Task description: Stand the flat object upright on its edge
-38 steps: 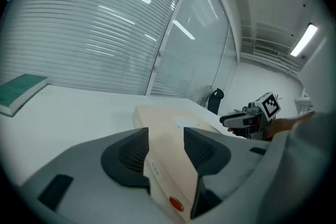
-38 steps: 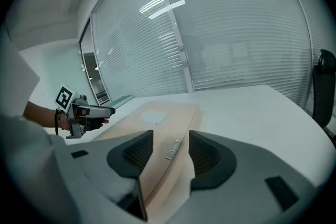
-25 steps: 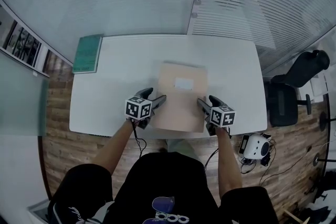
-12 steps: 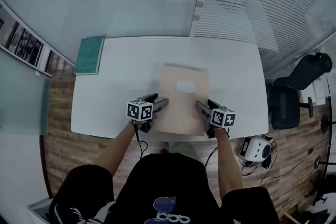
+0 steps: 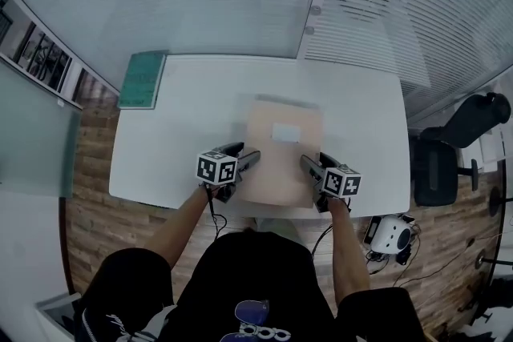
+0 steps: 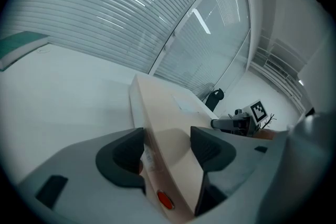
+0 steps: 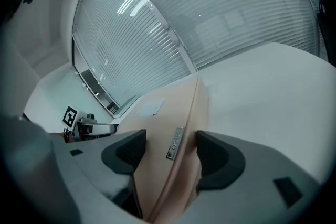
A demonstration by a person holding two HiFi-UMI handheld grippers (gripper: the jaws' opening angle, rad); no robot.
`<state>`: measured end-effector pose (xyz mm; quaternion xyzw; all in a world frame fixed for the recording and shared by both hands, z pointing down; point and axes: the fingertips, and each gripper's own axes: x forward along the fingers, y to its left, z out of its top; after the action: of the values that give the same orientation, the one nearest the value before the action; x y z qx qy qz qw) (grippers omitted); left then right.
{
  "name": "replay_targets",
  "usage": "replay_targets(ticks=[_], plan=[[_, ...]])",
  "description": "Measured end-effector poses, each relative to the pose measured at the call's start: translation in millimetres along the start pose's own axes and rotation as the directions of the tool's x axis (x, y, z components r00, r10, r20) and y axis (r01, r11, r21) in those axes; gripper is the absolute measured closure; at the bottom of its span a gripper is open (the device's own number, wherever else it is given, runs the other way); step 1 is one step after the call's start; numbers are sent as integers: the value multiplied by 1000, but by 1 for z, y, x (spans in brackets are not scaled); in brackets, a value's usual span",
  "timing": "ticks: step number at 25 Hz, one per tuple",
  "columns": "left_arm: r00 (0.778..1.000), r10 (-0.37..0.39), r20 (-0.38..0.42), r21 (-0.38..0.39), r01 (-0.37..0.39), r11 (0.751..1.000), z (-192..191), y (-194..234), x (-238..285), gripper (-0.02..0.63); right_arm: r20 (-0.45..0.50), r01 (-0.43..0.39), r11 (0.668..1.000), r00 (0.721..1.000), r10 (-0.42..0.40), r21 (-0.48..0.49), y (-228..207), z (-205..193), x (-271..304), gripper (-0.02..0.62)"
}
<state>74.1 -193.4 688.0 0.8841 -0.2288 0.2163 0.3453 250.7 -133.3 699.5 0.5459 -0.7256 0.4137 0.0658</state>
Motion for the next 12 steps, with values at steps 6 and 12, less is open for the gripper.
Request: replay_targets(ticks=[6,12], plan=[[999,22,48,43,-24,999,21,-2,-8,310,20,-6,998,1000,8,-62,8,22,2,291],[995,54,88,84,-61,995,47,-4,-14,310,42,-9,990,999,15,-143,19,56,4,291]])
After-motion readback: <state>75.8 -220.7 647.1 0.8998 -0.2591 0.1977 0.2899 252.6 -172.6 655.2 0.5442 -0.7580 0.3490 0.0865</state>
